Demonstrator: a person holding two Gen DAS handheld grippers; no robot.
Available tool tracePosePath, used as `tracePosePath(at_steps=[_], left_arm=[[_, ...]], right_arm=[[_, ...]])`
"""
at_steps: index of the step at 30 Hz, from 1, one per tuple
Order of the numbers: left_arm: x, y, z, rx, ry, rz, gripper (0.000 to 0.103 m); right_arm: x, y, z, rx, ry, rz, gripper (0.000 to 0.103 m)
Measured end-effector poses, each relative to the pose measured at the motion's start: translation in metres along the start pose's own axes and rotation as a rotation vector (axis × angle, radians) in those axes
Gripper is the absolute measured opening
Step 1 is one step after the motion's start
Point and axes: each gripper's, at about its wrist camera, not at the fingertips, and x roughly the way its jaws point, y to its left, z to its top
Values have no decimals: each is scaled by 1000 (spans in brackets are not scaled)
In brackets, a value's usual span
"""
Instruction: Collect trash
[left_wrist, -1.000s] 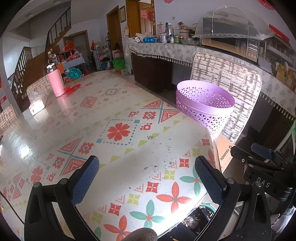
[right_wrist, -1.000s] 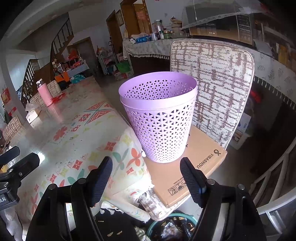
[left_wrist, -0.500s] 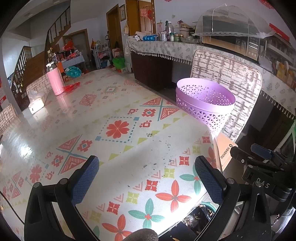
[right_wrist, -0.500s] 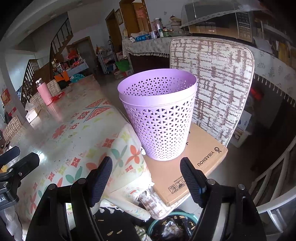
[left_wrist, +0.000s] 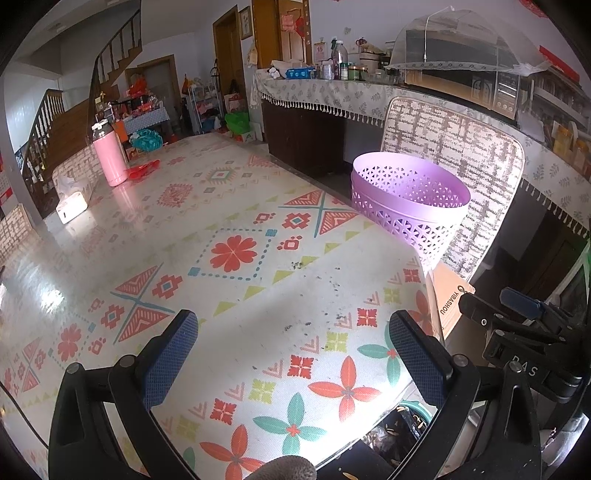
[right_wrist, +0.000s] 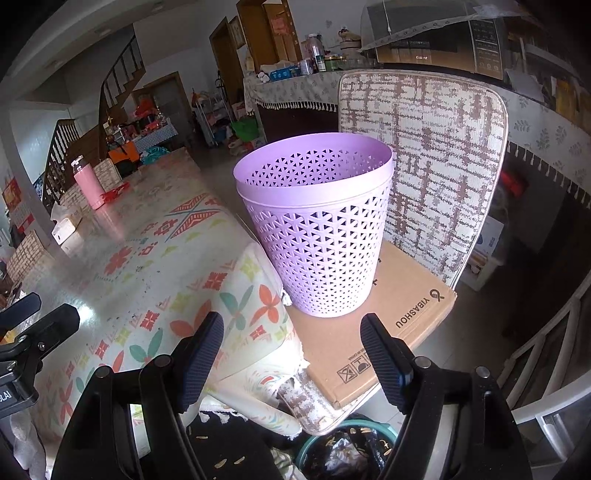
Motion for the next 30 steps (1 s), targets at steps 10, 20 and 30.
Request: tracePosePath(at_steps=[10, 20, 30], left_arm=[[0, -1, -1, 0, 2, 0, 103], [1, -2, -10, 0, 13, -4, 103], [-1, -3, -9, -2, 20, -7, 103]], right_arm=[[2, -1, -3, 6, 1, 3, 81], [4, -4, -4, 14, 9, 11, 81], [5, -8, -5, 22, 14, 15, 81]])
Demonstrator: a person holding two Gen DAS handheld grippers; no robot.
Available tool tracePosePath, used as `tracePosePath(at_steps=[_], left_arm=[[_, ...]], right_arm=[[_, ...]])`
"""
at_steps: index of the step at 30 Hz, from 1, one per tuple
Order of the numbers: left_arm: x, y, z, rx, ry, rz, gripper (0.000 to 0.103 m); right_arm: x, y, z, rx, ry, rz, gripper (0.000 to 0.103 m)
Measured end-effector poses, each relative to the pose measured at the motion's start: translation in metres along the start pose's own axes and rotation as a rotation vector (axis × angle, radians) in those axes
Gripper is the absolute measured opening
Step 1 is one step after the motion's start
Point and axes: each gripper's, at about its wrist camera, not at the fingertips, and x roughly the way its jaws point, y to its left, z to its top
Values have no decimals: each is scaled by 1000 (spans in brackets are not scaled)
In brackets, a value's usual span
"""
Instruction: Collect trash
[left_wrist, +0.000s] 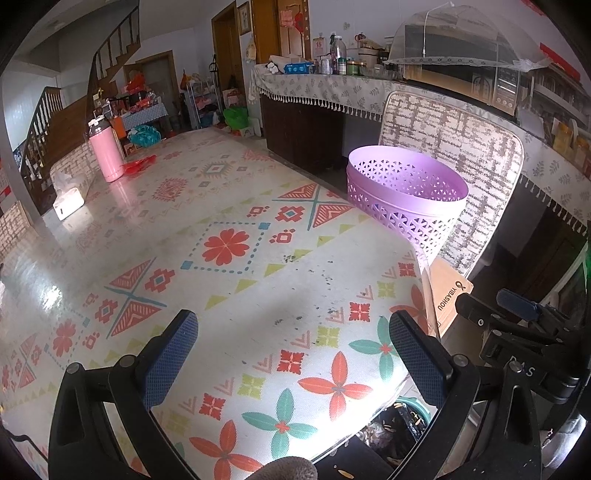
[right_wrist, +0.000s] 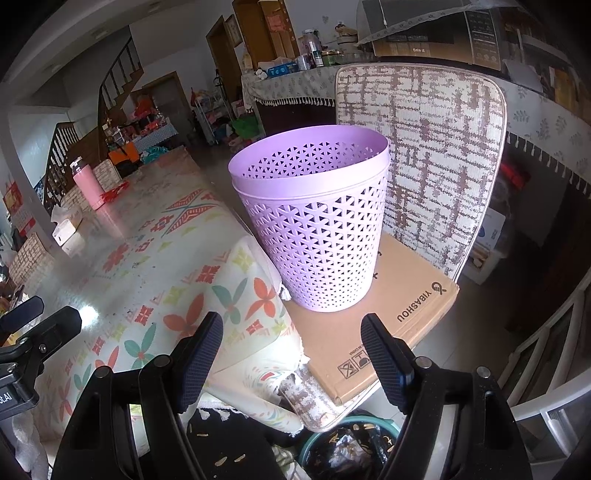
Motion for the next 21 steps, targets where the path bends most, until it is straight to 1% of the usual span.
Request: tracePosePath(at_steps=[14, 18, 21], left_arm=[[0, -3, -1, 6, 10, -2, 103], [5, -7, 2, 11, 20, 6, 103], [5, -8, 0, 16, 21, -8, 103]], right_arm=[[2, -4, -2, 9, 5, 11, 82], [2, -6, -1, 15, 4, 21, 83], [5, -8, 0, 20, 14, 27, 83]])
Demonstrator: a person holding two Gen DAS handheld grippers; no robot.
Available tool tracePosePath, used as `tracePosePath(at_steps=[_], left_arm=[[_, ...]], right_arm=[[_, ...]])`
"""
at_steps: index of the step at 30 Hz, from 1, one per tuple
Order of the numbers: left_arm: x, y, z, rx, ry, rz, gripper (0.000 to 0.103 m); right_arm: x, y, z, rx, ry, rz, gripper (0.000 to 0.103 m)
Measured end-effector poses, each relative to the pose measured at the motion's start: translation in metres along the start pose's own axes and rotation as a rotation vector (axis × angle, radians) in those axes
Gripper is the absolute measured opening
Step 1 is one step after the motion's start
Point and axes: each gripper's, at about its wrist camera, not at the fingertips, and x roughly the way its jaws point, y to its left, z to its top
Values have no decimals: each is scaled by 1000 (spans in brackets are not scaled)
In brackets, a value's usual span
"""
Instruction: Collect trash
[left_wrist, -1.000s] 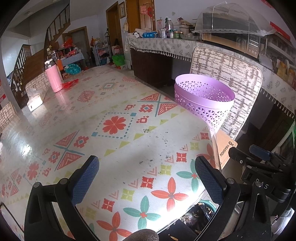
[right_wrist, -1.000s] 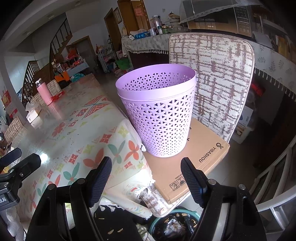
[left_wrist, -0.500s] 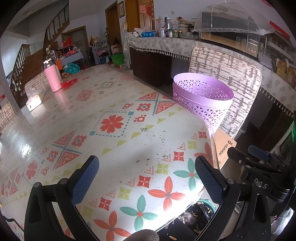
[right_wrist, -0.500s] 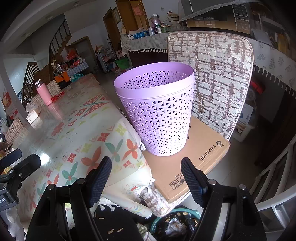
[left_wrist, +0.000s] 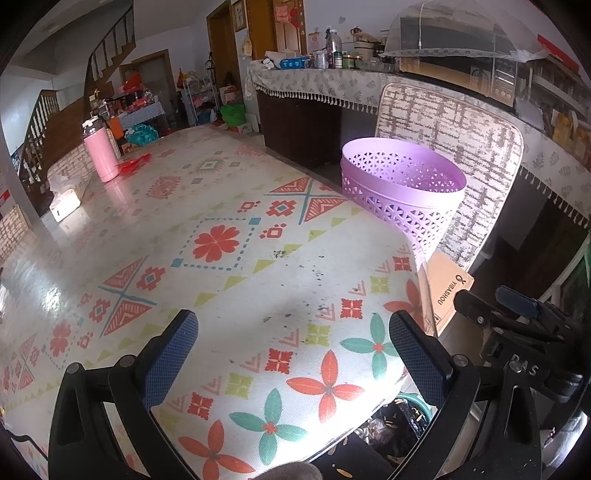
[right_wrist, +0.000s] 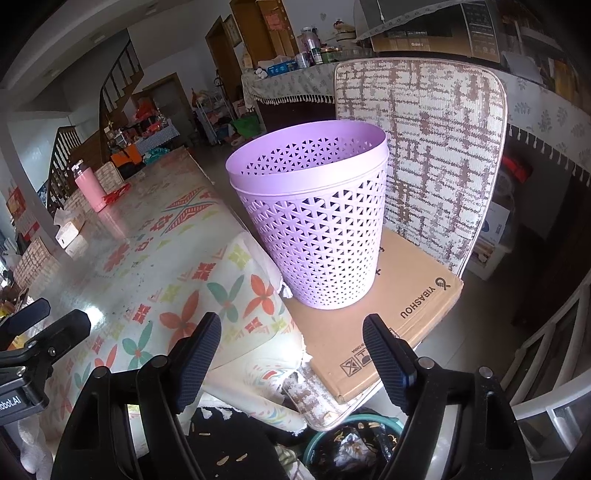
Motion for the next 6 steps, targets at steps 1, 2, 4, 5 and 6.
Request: tracePosePath(at_steps=[1, 2, 4, 5, 6], left_arm=[[-3, 1, -2, -3, -3, -15, 103], [-5, 4, -4, -7, -6, -35, 103], [-7, 9, -3, -13, -12, -56, 103], [-11, 15, -5, -20, -21, -51, 103], [-12, 18, -3, -25, -25, -43, 103]], right_arm=[[1, 1, 1, 0, 5, 0, 83], [1, 2, 3, -4, 11, -1, 83], [0, 8, 7, -17, 15, -2, 83], [-1, 12, 9, -30, 13, -2, 83], [-2, 19, 12, -43, 10, 1, 83]])
